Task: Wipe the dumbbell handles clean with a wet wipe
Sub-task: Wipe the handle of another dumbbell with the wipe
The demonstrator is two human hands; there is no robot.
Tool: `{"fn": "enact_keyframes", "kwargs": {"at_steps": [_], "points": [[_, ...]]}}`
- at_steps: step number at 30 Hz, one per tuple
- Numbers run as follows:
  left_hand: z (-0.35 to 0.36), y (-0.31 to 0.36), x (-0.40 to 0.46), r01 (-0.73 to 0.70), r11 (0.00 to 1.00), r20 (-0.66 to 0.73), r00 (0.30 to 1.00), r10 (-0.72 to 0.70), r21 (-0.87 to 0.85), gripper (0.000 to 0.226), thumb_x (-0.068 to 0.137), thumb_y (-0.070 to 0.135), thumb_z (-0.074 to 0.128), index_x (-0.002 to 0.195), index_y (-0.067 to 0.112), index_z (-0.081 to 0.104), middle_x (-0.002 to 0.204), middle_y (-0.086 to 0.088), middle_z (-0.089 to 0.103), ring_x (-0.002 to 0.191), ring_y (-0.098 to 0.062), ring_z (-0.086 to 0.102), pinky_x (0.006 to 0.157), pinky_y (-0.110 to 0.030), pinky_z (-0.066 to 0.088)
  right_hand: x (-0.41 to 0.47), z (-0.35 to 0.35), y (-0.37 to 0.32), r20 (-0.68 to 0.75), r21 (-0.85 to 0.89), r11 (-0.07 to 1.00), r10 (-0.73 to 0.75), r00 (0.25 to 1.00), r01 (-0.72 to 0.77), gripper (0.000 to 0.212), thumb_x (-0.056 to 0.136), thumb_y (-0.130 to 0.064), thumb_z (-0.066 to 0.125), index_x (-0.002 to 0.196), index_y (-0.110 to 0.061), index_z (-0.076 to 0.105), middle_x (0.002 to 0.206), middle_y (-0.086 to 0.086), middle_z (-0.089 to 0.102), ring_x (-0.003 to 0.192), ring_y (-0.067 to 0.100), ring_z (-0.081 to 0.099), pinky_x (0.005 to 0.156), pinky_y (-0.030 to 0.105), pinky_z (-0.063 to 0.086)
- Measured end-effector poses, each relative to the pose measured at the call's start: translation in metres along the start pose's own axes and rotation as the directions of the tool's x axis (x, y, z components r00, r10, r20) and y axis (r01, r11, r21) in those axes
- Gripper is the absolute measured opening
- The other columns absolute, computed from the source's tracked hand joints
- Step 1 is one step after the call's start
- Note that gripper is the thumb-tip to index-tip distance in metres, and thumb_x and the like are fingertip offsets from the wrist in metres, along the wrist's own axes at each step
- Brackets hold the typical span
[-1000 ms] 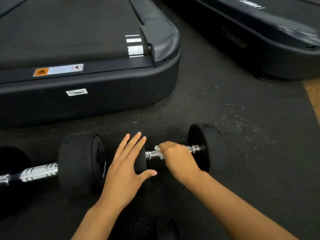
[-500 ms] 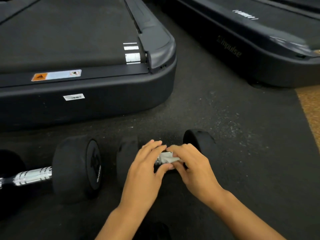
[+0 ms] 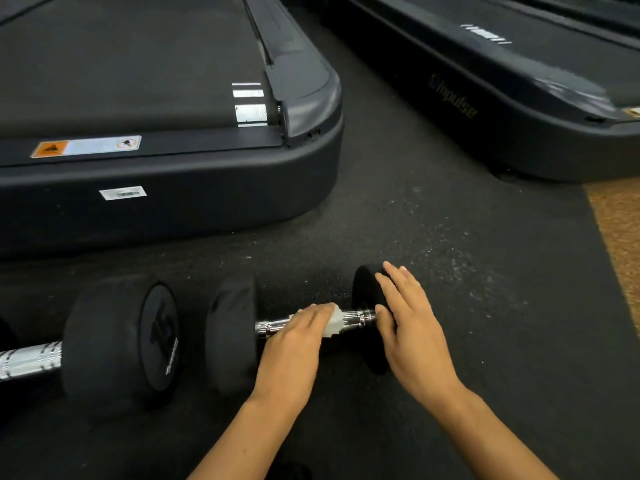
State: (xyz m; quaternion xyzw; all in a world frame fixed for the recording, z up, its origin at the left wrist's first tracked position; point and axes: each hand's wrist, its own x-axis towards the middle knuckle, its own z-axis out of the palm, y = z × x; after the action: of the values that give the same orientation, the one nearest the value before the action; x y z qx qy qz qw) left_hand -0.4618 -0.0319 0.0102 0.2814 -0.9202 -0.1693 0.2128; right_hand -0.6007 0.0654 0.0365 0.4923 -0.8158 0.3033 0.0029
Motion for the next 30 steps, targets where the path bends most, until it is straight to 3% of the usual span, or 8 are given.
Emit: {"fn": "enact_keyframes", "kwargs": {"at_steps": [4, 8, 11, 16, 20, 24, 27, 30], "points": [[0.019, -0.005, 0.003, -0.1, 0.995, -0.079, 0.992, 0.098, -0.017, 0.05, 0.063, -0.006, 0.075, 0.111, 0.006, 0.067, 0.112, -0.008, 0.067, 0.103, -0.021, 0.064, 0.086, -0.044, 0.051, -0.001, 0.008, 0.005, -0.024, -0.073, 0.996, -0.045, 0.999, 0.043, 0.051, 0.096, -0.029, 0.027, 0.14, -0.005, 0.035, 0.148, 0.002, 0.032, 0.139, 0.007, 0.01, 0.114, 0.024, 0.006], [0.02, -0.009, 0.017, -0.233, 0.972, -0.106, 0.968, 0.228, -0.034, 0.037, 0.077, 0.011, 0.045, 0.104, 0.005, 0.07, 0.103, -0.008, 0.07, 0.095, -0.019, 0.067, 0.086, -0.037, 0.052, 0.001, 0.011, 0.006, -0.063, -0.087, 0.995, -0.063, 0.996, 0.057, 0.051, 0.095, -0.028, 0.028, 0.137, -0.002, 0.04, 0.145, 0.006, 0.039, 0.138, 0.01, 0.017, 0.113, 0.027, 0.012], [0.018, -0.009, 0.025, -0.252, 0.967, -0.056, 0.967, 0.25, -0.027, 0.035, 0.076, 0.012, 0.048, 0.102, 0.007, 0.07, 0.099, -0.007, 0.071, 0.09, -0.019, 0.069, 0.081, -0.036, 0.055, 0.006, 0.013, 0.006, -0.086, -0.108, 0.992, -0.069, 0.994, 0.059, 0.05, 0.095, -0.026, 0.028, 0.135, -0.001, 0.043, 0.143, 0.008, 0.042, 0.136, 0.01, 0.019, 0.113, 0.026, 0.013], [0.008, 0.013, 0.068, 0.03, 0.998, 0.373, 0.927, -0.048, 0.052, 0.018, 0.09, 0.021, 0.053, 0.104, 0.02, 0.066, 0.097, -0.007, 0.066, 0.092, -0.026, 0.062, 0.08, -0.039, 0.049, 0.007, 0.013, 0.003, -0.094, -0.108, 0.993, -0.058, 0.994, 0.048, 0.05, 0.094, -0.026, 0.028, 0.134, -0.001, 0.044, 0.142, 0.008, 0.043, 0.135, 0.007, 0.018, 0.113, 0.023, 0.011], [0.004, 0.01, 0.089, 0.258, 0.966, 0.524, 0.826, -0.206, -0.028, 0.024, 0.092, 0.032, 0.053, 0.087, 0.015, 0.068, 0.086, -0.01, 0.065, 0.084, -0.026, 0.061, 0.075, -0.037, 0.049, 0.003, 0.011, 0.002, -0.073, -0.131, 0.989, -0.078, 0.994, 0.068, 0.049, 0.095, -0.025, 0.029, 0.134, 0.0, 0.045, 0.141, 0.01, 0.043, 0.136, 0.009, 0.017, 0.113, 0.021, 0.008], [0.014, 0.017, 0.054, -0.038, 0.999, 0.264, 0.964, 0.03, 0.027, 0.02, 0.087, 0.017, 0.057, 0.105, 0.022, 0.066, 0.096, -0.006, 0.067, 0.09, -0.026, 0.064, 0.077, -0.037, 0.052, 0.003, 0.009, 0.003, -0.06, -0.109, 0.993, -0.058, 0.996, 0.052, 0.05, 0.095, -0.027, 0.027, 0.135, -0.002, 0.043, 0.144, 0.006, 0.04, 0.137, 0.007, 0.015, 0.113, 0.016, 0.003], [0.031, 0.005, 0.029, -0.244, 0.969, 0.038, 0.969, 0.245, -0.02, 0.042, 0.069, 0.002, 0.074, 0.109, 0.008, 0.067, 0.106, -0.008, 0.069, 0.096, -0.023, 0.067, 0.084, -0.037, 0.054, 0.004, 0.01, 0.003, -0.059, -0.105, 0.994, -0.051, 0.997, 0.045, 0.051, 0.095, -0.03, 0.025, 0.136, -0.004, 0.043, 0.144, 0.005, 0.039, 0.137, 0.007, 0.015, 0.112, 0.014, 0.002], [0.037, -0.001, 0.021, -0.325, 0.945, -0.116, 0.938, 0.327, 0.039, 0.032, 0.076, 0.006, 0.055, 0.104, 0.002, 0.07, 0.106, -0.012, 0.069, 0.099, -0.023, 0.066, 0.09, -0.039, 0.05, 0.005, 0.012, 0.004, -0.065, -0.083, 0.996, -0.048, 0.997, 0.042, 0.051, 0.095, -0.03, 0.025, 0.136, -0.005, 0.043, 0.144, 0.003, 0.039, 0.137, 0.007, 0.016, 0.112, 0.015, 0.005]]}}
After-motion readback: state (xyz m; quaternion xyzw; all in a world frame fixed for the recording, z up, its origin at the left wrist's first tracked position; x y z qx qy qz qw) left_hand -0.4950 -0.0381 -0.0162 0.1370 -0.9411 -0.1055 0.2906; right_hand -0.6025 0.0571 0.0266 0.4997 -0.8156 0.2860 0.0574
